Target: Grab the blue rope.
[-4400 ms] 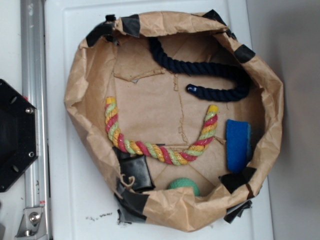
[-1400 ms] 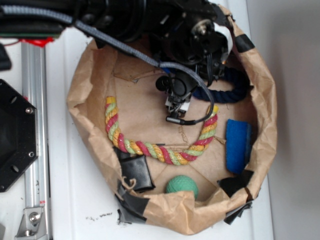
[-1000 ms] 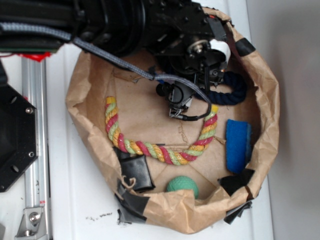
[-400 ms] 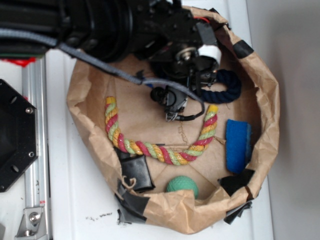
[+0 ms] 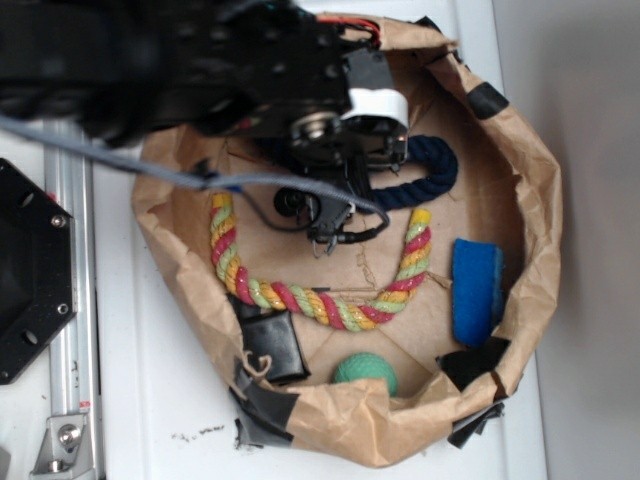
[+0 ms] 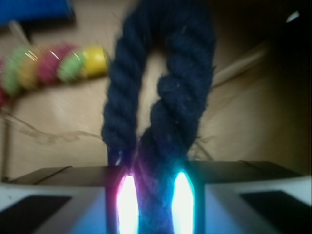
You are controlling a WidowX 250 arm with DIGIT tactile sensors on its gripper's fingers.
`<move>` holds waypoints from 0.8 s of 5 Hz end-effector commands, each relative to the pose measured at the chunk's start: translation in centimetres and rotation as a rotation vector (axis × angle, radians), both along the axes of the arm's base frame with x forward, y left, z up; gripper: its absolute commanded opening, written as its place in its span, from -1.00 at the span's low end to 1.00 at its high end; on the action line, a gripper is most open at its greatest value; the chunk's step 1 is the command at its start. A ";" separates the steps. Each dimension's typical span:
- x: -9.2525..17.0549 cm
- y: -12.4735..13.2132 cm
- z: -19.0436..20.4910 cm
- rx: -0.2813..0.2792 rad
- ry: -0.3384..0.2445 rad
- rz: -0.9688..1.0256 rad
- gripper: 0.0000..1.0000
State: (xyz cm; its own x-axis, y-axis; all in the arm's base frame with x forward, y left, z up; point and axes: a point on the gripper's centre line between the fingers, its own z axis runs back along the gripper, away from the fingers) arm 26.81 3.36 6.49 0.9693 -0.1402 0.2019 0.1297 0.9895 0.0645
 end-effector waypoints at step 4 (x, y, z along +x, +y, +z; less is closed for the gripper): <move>-0.8 -2.8 13.9 -0.086 0.042 0.478 -1.00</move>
